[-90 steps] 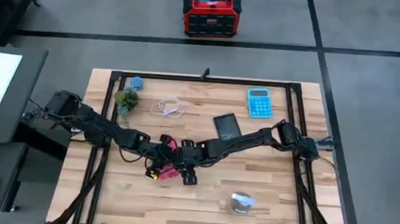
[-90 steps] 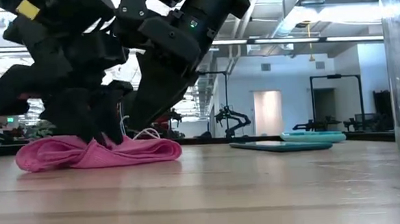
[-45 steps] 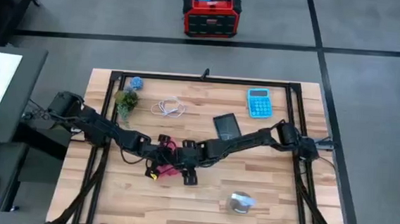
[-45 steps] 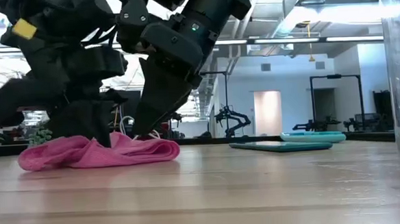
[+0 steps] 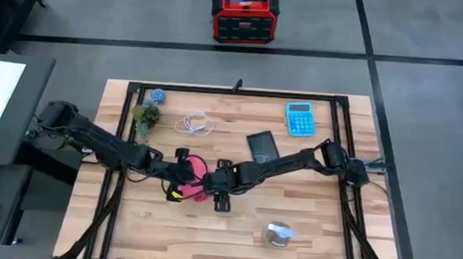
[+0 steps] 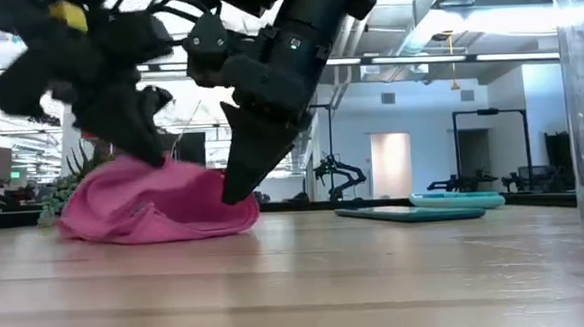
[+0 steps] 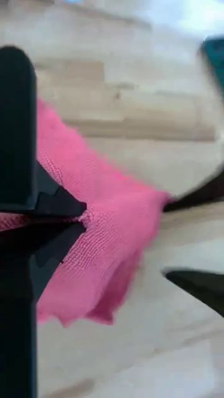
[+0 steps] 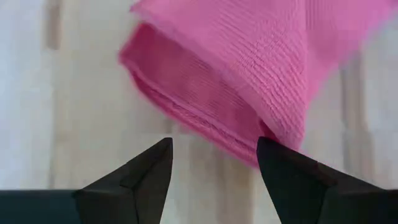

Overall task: Apply microfiber cloth
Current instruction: Fold the pink microfiber cloth

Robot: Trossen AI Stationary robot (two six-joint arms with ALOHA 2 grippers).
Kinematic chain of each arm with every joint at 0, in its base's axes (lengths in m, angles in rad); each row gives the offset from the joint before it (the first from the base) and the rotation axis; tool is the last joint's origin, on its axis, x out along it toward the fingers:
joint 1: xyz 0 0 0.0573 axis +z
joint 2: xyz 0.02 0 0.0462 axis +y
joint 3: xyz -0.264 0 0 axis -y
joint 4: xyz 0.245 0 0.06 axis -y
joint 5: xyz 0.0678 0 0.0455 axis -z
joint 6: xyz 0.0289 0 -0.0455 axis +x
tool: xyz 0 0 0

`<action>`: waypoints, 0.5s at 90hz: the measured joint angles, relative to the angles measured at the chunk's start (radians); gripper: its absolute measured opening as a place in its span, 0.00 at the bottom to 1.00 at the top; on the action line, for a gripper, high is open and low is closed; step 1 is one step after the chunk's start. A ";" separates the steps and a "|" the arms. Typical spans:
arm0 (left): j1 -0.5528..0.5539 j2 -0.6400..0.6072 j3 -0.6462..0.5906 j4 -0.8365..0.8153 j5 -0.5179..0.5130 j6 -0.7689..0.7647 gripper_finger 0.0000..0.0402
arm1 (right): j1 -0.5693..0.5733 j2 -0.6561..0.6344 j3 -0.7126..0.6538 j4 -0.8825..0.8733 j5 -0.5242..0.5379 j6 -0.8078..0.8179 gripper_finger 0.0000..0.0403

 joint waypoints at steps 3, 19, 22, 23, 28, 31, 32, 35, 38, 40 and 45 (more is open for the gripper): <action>0.000 -0.019 -0.007 0.002 -0.002 -0.002 0.00 | -0.002 0.000 0.000 0.001 0.004 0.001 0.55; 0.001 -0.072 -0.060 0.032 -0.036 -0.013 0.00 | -0.005 0.000 0.000 0.001 0.054 0.012 0.55; 0.001 -0.072 -0.069 0.044 -0.040 -0.016 0.00 | -0.005 0.000 0.000 0.001 0.088 0.024 0.55; 0.001 -0.072 -0.072 0.046 -0.042 -0.018 0.00 | -0.005 0.000 0.000 0.001 0.100 0.030 0.55; 0.001 -0.073 -0.090 0.054 -0.057 -0.027 0.00 | -0.004 0.000 0.000 0.000 0.165 0.069 0.55; 0.001 -0.073 -0.100 0.074 -0.064 -0.030 0.00 | -0.004 0.000 0.000 0.000 0.193 0.089 0.55; 0.001 -0.073 -0.104 0.082 -0.065 -0.030 0.00 | -0.004 0.000 0.000 0.000 0.199 0.095 0.55; 0.001 -0.073 -0.115 0.104 -0.068 -0.032 0.00 | -0.006 0.000 0.000 0.001 0.210 0.104 0.55; 0.001 -0.073 -0.127 0.123 -0.070 -0.033 0.00 | -0.008 0.000 0.000 0.003 0.211 0.105 0.55; 0.001 -0.073 -0.132 0.130 -0.072 -0.034 0.00 | -0.010 0.000 0.000 0.005 0.211 0.105 0.55; 0.001 -0.072 -0.138 0.145 -0.078 -0.034 0.00 | -0.012 0.000 0.000 0.004 0.211 0.106 0.55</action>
